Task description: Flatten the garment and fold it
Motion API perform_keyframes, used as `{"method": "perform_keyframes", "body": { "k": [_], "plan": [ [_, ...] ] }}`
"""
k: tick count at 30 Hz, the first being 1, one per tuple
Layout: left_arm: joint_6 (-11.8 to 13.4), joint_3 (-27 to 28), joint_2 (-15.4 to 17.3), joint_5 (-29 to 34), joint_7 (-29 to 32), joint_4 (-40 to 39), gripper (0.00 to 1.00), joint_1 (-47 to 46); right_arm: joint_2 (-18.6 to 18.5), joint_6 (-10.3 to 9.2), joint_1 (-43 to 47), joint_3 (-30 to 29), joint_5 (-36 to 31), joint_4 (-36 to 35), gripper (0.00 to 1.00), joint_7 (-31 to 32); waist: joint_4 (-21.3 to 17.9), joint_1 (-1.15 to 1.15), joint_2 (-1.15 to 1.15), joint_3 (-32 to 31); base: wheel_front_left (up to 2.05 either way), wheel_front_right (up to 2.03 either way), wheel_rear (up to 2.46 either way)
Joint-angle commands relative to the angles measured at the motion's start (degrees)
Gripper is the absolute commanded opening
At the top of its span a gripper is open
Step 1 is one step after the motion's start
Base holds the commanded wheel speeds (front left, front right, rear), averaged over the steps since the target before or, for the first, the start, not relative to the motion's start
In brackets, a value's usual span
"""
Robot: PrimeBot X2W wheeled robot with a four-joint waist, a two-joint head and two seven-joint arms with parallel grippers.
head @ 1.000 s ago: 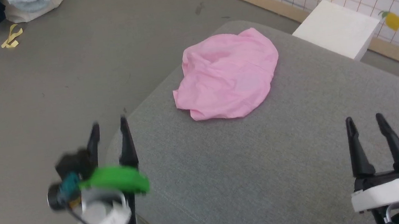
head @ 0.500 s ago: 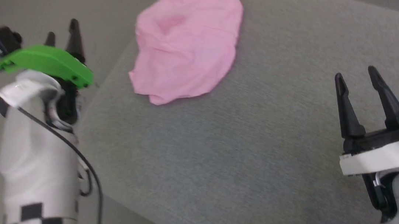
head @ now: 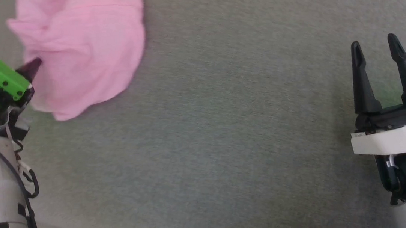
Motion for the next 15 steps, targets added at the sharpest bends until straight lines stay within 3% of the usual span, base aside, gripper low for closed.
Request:
{"method": "perform_keyframes", "body": {
  "k": [1,9,10,11,12,15],
  "plan": [
    [0.73,0.19,0.34,-0.78,1.60,-0.40,1.00,1.49,-0.07,-0.09,-0.95,-0.19,0.49,-0.38,1.00,-0.28,-7.29,-0.01,0.00,7.22,0.00,0.00,0.00],
    [5.01,-0.80,0.76,-1.25,11.26,-3.90,1.00,7.63,-0.07,-0.09,-1.43,0.05,1.42,0.04,1.00,-0.28,-7.93,-0.01,0.00,5.84,0.00,0.00,0.00],
    [5.28,-0.76,0.81,-1.37,11.84,-4.71,0.55,8.43,-0.07,-0.09,-1.36,0.12,1.50,0.13,1.00,-0.28,-7.92,-0.01,0.00,5.45,0.00,0.00,0.00],
    [5.13,-0.72,0.86,-1.49,11.91,-5.51,0.17,8.98,-0.07,-0.09,-1.26,0.15,1.57,0.22,1.00,-0.28,-7.90,-0.01,0.00,5.09,0.00,0.00,0.00],
    [4.74,-0.63,1.18,-1.38,11.32,-6.64,0.00,9.66,-0.07,-0.09,-1.12,0.17,1.64,0.31,1.00,-0.28,-7.86,-0.01,0.00,4.65,0.00,0.00,0.00],
    [3.18,-0.77,2.86,0.77,5.88,-9.87,0.00,11.02,-0.07,-0.09,-0.78,0.10,1.67,0.56,1.00,-0.28,-7.71,-0.01,0.00,3.28,0.00,0.00,0.00]
  ]
}}
